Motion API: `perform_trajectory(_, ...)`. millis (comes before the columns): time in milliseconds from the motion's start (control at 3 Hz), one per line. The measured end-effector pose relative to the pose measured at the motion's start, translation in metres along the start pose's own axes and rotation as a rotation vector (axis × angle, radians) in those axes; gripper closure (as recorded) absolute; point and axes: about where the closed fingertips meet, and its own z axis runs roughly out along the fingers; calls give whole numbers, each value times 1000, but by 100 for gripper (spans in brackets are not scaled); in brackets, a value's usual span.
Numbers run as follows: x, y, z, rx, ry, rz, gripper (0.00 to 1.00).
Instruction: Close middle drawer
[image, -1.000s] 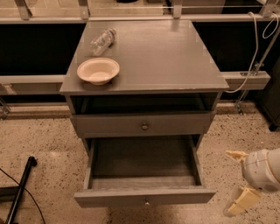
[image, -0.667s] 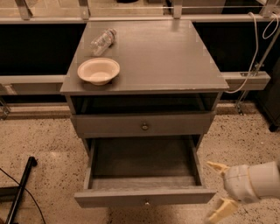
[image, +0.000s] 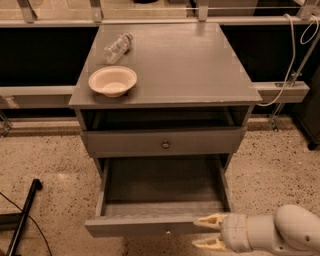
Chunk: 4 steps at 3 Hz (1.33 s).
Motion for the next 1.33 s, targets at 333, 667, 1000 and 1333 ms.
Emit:
perform_trajectory(333, 14, 19, 46, -14, 8, -14, 73)
perform_trajectory(667, 18, 15, 49, 8, 18, -11, 96)
perform_trajectory(1000, 35, 11, 61, 21, 83, -9, 100)
perform_trajectory(1333, 70, 1, 81, 65, 110, 7, 100)
